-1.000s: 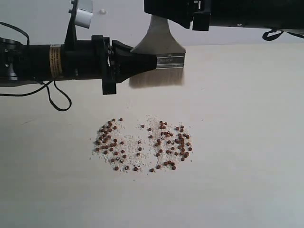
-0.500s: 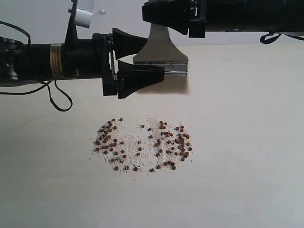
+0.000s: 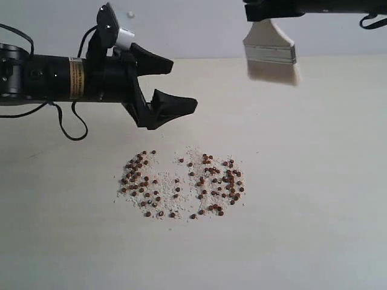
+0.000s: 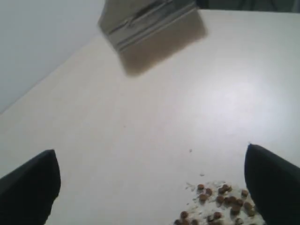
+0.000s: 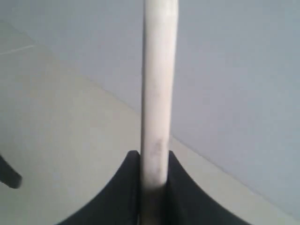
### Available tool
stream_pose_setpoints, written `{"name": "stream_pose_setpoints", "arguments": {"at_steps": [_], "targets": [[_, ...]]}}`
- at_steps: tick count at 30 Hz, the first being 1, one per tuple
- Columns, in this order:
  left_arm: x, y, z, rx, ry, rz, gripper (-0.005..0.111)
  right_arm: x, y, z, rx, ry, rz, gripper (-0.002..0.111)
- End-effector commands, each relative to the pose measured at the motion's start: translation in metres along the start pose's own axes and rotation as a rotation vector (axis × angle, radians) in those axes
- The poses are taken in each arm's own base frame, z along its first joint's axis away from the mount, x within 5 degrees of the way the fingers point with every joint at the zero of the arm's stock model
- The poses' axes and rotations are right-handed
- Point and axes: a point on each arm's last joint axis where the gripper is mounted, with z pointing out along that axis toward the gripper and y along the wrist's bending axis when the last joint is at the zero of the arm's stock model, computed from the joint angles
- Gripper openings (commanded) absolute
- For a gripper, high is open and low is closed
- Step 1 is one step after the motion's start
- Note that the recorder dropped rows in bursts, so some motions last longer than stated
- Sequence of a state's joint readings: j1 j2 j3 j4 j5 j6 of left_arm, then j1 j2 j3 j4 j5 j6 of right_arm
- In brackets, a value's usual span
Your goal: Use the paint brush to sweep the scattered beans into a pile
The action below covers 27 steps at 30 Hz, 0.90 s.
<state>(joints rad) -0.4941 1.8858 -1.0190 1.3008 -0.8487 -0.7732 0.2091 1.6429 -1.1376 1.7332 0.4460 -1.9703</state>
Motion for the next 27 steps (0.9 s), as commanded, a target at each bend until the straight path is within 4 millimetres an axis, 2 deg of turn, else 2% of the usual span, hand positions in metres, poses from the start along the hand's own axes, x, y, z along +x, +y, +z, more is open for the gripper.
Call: {"name": "stream_pose_setpoints", "arguments": {"at_steps": [1, 3, 4, 5, 6, 11, 15, 22, 27], "targets": [[-0.011, 0.010, -0.010, -0.160, 0.066, -0.010, 0.081, -0.020, -0.009, -0.025, 0.178, -0.014, -0.009, 0.000], [-0.017, 0.014, -0.017, -0.227, 0.096, -0.024, 0.055, -0.031, -0.010, -0.037, 0.229, -0.039, 0.011, 0.000], [-0.020, 0.015, -0.021, -0.264, 0.108, -0.039, 0.035, -0.039, -0.007, -0.046, 0.249, -0.062, 0.023, 0.000], [-0.026, 0.015, -0.026, -0.288, 0.112, -0.054, 0.006, -0.047, -0.003, -0.055, 0.284, -0.078, 0.016, 0.000], [-0.030, 0.015, -0.029, -0.297, 0.113, -0.057, 0.002, -0.050, 0.003, -0.062, 0.310, -0.076, -0.017, 0.000], [-0.043, 0.009, -0.039, -0.325, 0.066, -0.116, 0.000, -0.052, 0.026, -0.089, 0.431, -0.045, -0.134, 0.000], [-0.046, 0.002, -0.055, -0.426, 0.008, -0.113, 0.000, -0.050, 0.038, -0.094, 0.427, -0.040, -0.150, 0.000], [-0.052, -0.031, -0.116, -0.707, -0.136, -0.120, 0.000, -0.050, 0.053, -0.088, 0.375, -0.045, -0.156, 0.000], [-0.071, -0.072, -0.171, -0.819, -0.262, -0.050, 0.000, -0.050, 0.053, -0.088, 0.370, -0.049, -0.139, 0.000]]}}
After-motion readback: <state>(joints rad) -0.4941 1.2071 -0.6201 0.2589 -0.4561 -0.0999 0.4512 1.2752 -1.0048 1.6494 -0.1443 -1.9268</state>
